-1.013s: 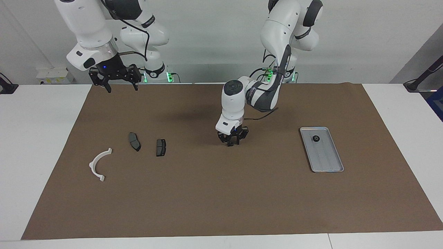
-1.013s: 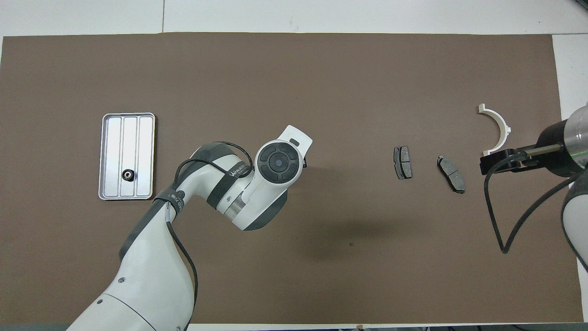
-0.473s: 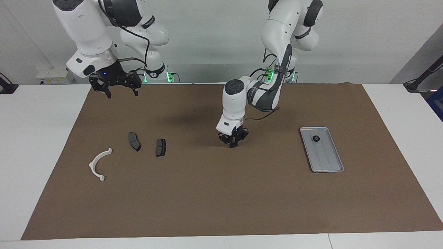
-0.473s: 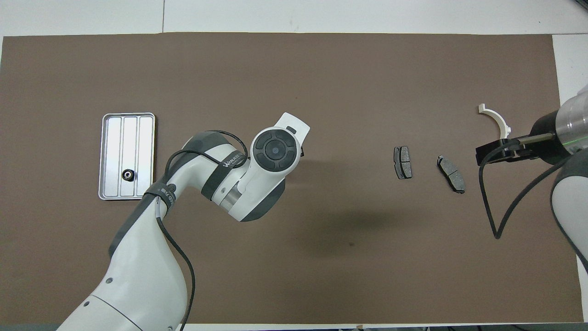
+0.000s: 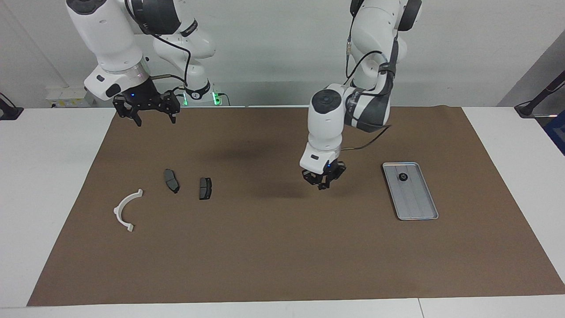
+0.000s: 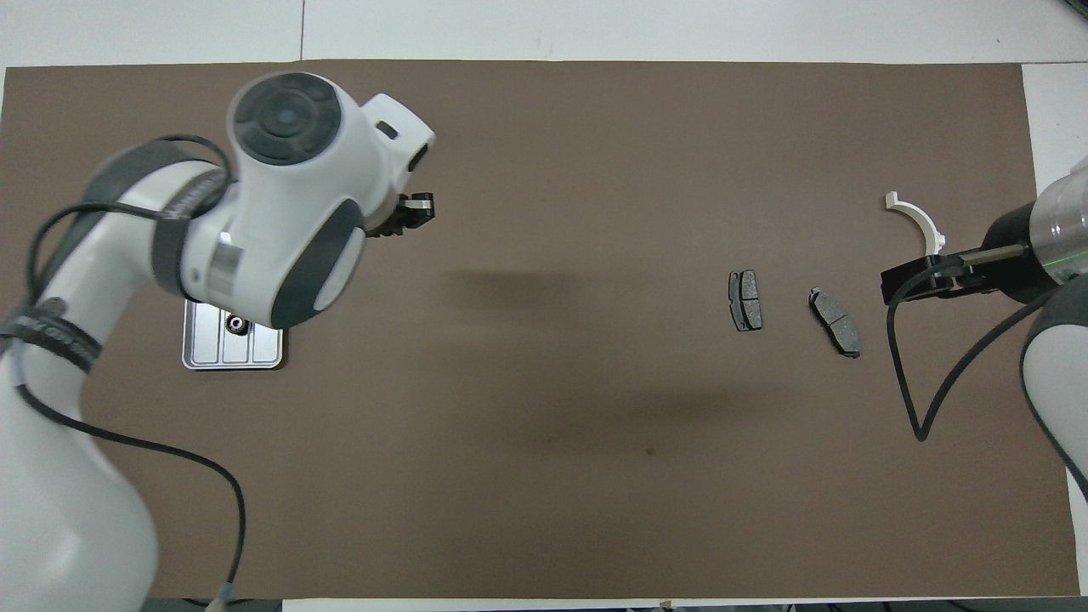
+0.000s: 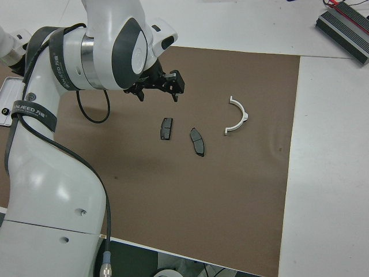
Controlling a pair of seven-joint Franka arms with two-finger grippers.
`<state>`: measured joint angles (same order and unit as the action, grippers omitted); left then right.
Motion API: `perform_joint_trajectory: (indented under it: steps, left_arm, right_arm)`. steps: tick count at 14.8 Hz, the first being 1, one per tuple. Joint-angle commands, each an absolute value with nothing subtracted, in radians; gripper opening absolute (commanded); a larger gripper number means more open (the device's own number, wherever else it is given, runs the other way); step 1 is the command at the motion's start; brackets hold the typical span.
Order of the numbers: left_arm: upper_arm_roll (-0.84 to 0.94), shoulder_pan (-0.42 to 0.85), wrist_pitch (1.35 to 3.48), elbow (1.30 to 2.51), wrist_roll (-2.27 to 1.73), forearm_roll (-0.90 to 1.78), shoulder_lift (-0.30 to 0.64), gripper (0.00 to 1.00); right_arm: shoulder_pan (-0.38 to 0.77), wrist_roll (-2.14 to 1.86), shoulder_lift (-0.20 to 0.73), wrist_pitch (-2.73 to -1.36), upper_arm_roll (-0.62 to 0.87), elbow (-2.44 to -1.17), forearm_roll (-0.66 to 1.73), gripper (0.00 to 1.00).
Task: Pick bearing gear from pile to tray
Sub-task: 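Carry the second bearing with the left gripper over the silver tray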
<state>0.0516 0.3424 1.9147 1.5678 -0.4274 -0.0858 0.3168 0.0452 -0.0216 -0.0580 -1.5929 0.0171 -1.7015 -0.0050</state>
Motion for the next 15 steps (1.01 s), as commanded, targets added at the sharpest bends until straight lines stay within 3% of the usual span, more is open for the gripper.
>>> perform_joint_trajectory:
  steps: [1,6,9,15]
  left_arm:
    - [0.063,0.209,1.850,1.586,-0.192,-0.046,0.264,0.00]
    - [0.060,0.010,1.922,1.646,0.095,0.009,0.246,0.00]
    - [0.060,-0.003,2.152,1.822,0.104,0.009,0.221,0.00]
    - [0.058,-0.046,2.262,1.870,0.172,0.009,0.265,0.00]
  right_arm:
    - [0.037,-0.038,-0.055,-1.611,0.021,-1.684,0.009,1.00]
    - [0.037,-0.041,-0.055,-1.569,0.021,-1.629,0.014,1.00]
    - [0.038,-0.040,-0.055,-1.574,0.021,-1.634,0.014,1.00]
    - [0.035,-0.044,-0.061,-1.578,0.020,-1.644,0.014,1.00]
